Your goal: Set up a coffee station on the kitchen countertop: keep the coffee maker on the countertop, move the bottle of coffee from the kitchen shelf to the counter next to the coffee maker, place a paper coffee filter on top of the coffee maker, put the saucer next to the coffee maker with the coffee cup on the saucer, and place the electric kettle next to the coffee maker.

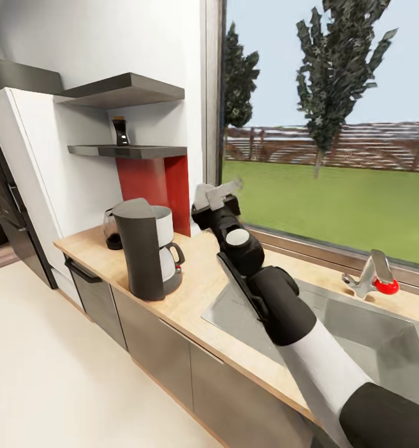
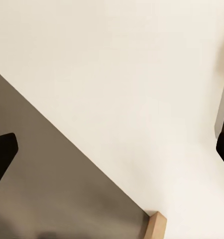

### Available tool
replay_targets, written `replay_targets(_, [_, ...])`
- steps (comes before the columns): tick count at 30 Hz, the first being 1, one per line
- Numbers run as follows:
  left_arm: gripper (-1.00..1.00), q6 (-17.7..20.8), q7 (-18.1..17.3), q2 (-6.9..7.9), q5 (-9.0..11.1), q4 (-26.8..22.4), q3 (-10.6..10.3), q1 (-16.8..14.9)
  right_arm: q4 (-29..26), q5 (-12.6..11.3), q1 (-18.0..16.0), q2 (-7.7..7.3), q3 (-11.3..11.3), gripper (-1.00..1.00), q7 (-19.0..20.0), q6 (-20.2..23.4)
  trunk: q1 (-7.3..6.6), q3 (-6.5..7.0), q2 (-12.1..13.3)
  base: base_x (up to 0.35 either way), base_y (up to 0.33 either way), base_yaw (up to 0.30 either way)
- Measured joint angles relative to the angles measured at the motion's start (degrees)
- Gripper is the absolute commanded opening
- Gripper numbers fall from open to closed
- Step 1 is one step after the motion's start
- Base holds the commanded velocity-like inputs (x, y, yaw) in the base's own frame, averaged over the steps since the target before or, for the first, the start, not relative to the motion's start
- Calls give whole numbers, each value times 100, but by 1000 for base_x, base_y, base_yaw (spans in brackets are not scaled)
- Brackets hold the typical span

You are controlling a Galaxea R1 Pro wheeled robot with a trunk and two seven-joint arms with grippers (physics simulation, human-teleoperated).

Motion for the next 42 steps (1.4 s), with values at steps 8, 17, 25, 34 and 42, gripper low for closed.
replay_targets(8, [100, 13, 3, -1, 5, -2, 1, -3, 102, 1321, -168, 0, 223, -100, 19, 378, 0, -1, 0, 0, 0, 0])
replay_targets(17, [100, 27, -3, -168, 5, 6, -1, -3, 97, 1485, -165, 0, 447, -100, 302, 686, 0, -1, 0, 0, 0, 0])
replay_targets(25, [100, 34, -3, -188, 12, 15, -1, 23, 21, 1461, -372, -1, 417, -100, 1705, 721, 0, 0, 0, 0, 0, 0])
replay_targets(34, [100, 6, -9, -343, -9, 16, -4, 31, 137, 2204, -1423, -248, -407, -100, 4072, 1285, 0, 0, -1, 0, 0, 0])
replay_targets(42, [100, 10, -13, -359, -28, 14, -8, 27, 761, 2240, -2112, -228, -404, -100, 4387, 1628, 0, -1, 0, 0, 0, 0])
